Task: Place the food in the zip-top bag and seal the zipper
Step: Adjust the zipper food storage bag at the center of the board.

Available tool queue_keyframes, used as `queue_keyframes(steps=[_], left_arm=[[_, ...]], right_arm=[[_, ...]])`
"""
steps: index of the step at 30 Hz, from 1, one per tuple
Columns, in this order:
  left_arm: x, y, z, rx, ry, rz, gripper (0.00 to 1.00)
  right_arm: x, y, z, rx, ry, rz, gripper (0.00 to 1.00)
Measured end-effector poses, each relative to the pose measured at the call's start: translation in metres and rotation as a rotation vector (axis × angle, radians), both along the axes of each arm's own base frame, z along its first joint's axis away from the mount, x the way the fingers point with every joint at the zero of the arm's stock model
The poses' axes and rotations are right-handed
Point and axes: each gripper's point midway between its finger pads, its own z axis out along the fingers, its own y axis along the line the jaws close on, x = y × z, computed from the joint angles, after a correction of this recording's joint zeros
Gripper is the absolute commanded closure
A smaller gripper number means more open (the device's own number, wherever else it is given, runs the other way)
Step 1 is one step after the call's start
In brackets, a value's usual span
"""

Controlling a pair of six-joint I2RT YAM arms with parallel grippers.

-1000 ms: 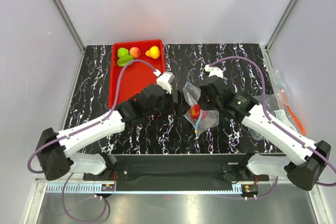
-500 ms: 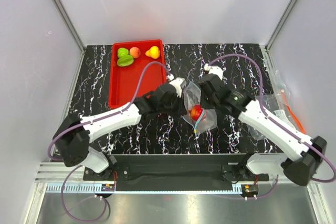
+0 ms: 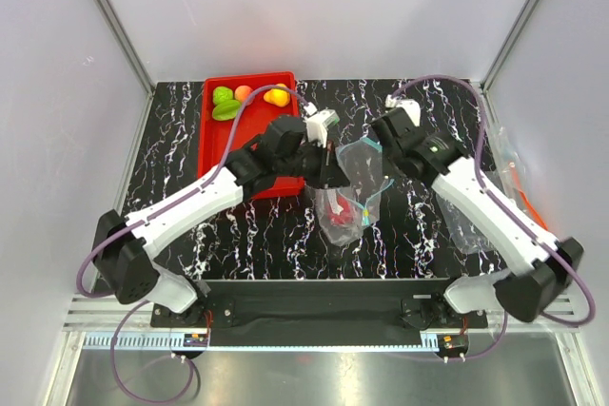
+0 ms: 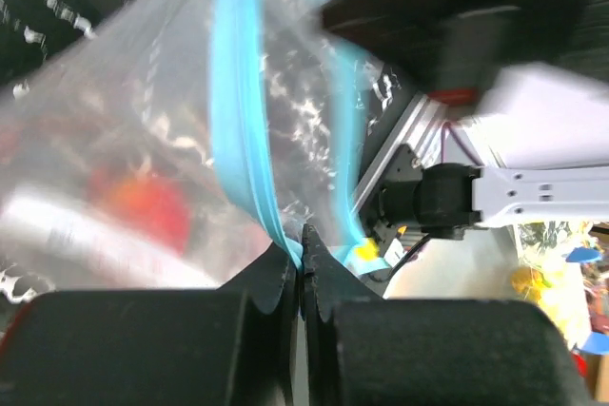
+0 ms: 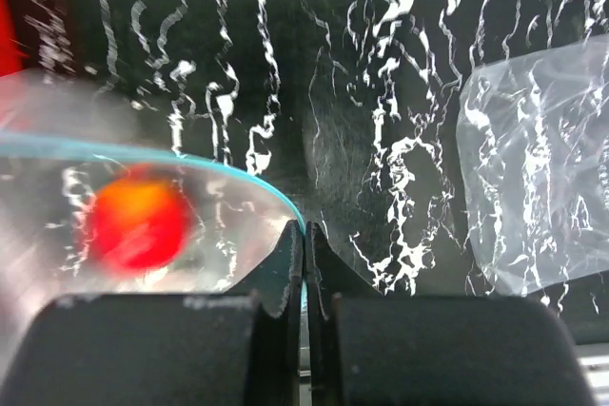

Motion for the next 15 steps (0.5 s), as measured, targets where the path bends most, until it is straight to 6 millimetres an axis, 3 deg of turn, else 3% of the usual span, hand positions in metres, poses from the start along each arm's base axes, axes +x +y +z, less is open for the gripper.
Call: queue_keyframes(steps=[6, 8, 11, 15], left_arm=[[0.003, 0.004, -0.034, 0.036, 0.092, -0.006, 0.98], [0.003, 0.001, -0.041, 0.046, 0.106, -0.013, 0.96], [0.002, -0.001, -0.044, 0.051, 0.113, -0.021, 0.96], [0.006, -0.008, -0.052, 0.052, 0.118, -0.029, 1.0]], right_arm=[[-0.018, -0.005, 0.064, 0.158, -0.175, 0.039, 1.0], [-0.022, -0.005, 0.076, 0.193, -0.211, 0.055, 1.0], [-0.022, -0.004, 0.074, 0.191, -0.206, 0.063, 0.98], [-0.015, 0.004, 0.033, 0.129, -0.101, 0.072, 0.91]])
